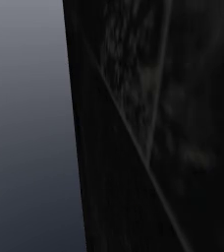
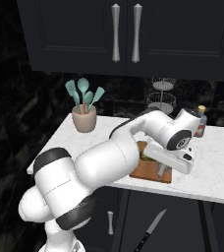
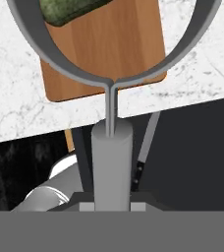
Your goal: Place the appropriate cutting tool for cutting the cucumber skin on the cutting board.
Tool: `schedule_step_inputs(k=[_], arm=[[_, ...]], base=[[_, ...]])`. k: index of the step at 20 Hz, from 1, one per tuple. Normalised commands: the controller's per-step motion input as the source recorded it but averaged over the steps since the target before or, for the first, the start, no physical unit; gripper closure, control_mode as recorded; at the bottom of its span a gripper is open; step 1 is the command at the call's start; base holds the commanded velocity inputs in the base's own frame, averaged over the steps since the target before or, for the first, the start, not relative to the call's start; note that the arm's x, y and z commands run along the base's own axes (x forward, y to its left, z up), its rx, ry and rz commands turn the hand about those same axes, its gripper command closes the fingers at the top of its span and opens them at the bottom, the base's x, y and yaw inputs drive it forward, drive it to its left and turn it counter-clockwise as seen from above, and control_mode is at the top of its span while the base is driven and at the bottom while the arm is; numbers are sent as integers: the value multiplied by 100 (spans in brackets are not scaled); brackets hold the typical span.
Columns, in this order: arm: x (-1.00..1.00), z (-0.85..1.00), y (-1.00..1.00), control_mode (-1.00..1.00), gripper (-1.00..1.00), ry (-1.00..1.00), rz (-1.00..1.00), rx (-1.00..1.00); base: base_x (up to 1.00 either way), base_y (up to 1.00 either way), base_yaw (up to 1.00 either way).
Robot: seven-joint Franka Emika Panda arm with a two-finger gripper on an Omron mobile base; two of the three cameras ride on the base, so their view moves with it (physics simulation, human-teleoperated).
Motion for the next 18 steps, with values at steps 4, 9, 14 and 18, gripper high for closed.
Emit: schedule_step_inputs(k=[4, 9, 14, 18], arm=[[57, -27, 28, -100, 100, 0, 0, -6], [52, -36, 28, -100, 100, 0, 0, -6], [52, -37, 15, -100, 100, 0, 0, -4], [49, -41, 4, -100, 100, 0, 0, -2]], base=[[0, 0, 0], [0, 0, 0], [0, 0, 0], [0, 0, 0]])
